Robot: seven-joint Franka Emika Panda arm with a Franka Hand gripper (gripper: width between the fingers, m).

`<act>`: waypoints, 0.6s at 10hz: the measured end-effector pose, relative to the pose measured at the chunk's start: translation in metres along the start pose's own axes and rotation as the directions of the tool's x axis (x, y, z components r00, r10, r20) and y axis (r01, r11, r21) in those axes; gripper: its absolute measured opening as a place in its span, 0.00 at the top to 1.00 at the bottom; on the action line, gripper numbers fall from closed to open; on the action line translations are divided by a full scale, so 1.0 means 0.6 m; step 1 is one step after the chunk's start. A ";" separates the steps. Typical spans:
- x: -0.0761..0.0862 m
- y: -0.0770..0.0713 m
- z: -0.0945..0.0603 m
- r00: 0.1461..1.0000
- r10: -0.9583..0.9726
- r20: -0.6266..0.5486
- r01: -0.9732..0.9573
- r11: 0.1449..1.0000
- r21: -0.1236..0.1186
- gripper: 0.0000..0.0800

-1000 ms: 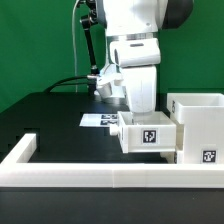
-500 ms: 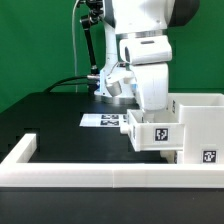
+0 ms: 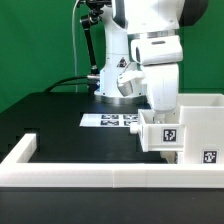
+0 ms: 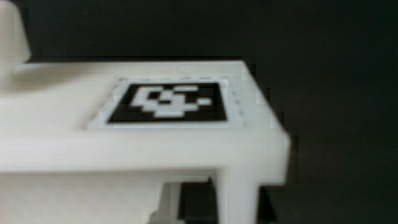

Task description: Assemble drawer

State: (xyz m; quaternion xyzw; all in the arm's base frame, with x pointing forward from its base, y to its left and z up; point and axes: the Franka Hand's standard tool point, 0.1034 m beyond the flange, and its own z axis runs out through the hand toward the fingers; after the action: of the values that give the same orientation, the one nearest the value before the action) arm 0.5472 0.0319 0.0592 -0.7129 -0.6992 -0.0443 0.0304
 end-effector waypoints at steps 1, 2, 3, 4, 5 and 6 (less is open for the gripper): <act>-0.001 0.000 0.000 1.000 0.001 0.000 -0.001 1.000 0.000 0.95; -0.003 -0.001 0.001 1.000 0.002 0.000 -0.002 1.000 0.001 0.95; -0.007 -0.003 0.002 1.000 0.006 0.001 -0.006 1.000 0.003 0.68; -0.002 -0.003 -0.001 1.000 0.005 0.001 -0.005 1.000 0.001 0.68; 0.003 -0.002 -0.007 1.000 0.001 0.002 -0.001 1.000 -0.003 0.45; 0.002 0.002 -0.018 1.000 -0.001 0.006 0.001 1.000 -0.012 0.29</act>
Offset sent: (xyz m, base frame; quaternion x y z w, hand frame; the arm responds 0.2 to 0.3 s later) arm -0.0045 0.0087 0.0099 -0.0125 0.0049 -0.0142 0.9998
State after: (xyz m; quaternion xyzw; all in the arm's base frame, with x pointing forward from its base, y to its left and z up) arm 0.5480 0.0321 0.0701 -0.7128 -0.6995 -0.0460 0.0240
